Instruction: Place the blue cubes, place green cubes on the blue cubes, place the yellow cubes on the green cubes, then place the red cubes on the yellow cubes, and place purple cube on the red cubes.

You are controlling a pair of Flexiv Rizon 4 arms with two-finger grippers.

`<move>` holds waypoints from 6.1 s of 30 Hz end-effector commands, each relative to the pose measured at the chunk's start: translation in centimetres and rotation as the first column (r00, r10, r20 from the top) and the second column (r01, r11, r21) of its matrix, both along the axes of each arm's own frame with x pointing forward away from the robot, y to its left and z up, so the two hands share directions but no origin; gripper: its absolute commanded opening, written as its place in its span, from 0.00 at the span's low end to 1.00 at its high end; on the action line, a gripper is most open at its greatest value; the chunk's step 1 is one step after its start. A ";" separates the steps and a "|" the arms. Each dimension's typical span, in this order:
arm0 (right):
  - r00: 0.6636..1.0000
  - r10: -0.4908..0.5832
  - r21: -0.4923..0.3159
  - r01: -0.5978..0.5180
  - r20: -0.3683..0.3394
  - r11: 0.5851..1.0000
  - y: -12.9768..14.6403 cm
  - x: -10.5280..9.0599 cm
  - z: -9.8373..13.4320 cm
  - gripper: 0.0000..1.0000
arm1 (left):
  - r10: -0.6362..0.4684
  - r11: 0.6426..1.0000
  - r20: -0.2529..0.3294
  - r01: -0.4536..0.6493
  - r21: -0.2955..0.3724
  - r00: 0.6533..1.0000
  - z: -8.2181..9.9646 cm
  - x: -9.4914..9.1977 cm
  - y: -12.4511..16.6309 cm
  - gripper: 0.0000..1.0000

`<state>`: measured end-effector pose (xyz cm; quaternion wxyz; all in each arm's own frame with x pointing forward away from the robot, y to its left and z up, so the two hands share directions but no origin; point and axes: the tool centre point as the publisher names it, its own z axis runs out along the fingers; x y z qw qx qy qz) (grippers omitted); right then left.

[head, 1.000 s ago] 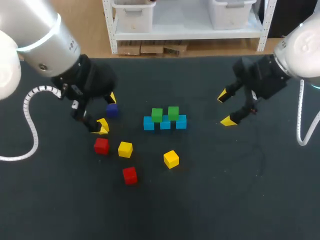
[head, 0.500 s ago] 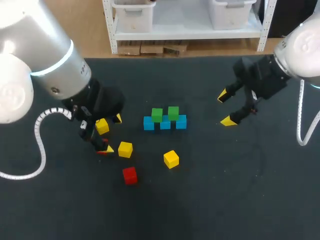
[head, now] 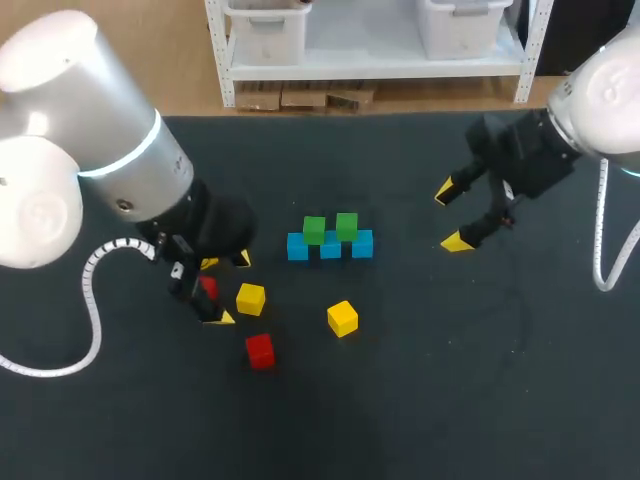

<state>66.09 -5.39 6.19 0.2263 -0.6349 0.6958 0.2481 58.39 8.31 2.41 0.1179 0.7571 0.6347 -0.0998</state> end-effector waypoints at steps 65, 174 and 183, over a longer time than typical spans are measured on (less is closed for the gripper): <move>1.000 0.002 0.003 -0.002 -0.001 1.000 0.0 0.1 -0.1 1.00 | 0.056 0.990 0.063 -0.047 -0.132 0.996 8.7 4.4 -5.9 0.00; 1.000 0.002 0.003 -0.002 -0.001 1.000 0.0 0.1 -0.1 1.00 | 0.099 0.995 -0.008 -0.099 -0.029 0.995 3.9 11.6 -12.1 0.00; 1.000 0.002 0.003 -0.002 -0.001 1.000 0.0 0.1 -0.1 1.00 | 0.096 0.995 -0.011 -0.096 -0.031 0.995 3.8 11.6 -12.3 0.00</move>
